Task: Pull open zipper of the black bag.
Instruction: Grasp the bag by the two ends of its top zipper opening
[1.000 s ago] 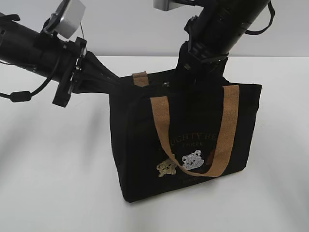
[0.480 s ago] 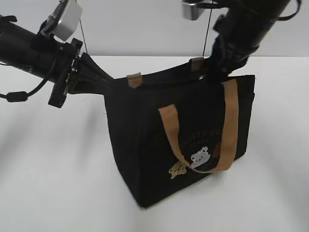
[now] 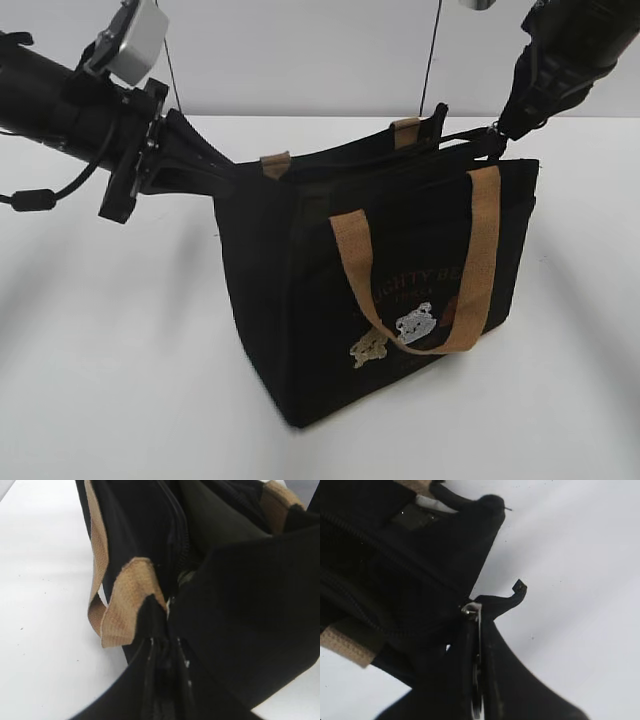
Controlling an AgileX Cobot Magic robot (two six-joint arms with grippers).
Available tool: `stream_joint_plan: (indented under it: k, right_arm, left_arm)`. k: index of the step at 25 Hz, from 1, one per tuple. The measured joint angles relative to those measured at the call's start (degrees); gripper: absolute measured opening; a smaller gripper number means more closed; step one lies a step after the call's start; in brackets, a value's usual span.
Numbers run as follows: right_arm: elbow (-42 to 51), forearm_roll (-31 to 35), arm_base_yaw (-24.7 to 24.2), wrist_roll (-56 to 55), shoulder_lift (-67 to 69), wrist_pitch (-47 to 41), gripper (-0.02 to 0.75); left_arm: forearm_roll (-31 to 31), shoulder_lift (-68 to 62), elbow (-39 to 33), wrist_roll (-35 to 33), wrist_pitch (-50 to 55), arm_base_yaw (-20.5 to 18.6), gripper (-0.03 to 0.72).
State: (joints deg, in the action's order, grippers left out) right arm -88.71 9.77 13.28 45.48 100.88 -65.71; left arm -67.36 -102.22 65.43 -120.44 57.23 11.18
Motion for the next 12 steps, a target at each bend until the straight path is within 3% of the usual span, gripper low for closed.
stream_joint_plan:
  k: [9,12]
  right_arm:
    - [0.0,2.0,-0.1,0.0,0.0,0.8,0.002]
    - [0.0,2.9,-0.1,0.0,0.0,1.0,0.126]
  left_arm:
    - [-0.3,0.0,0.0,1.2,-0.9,0.0,0.046]
    - [-0.8,0.5,0.0,5.4,-2.9,0.0,0.098]
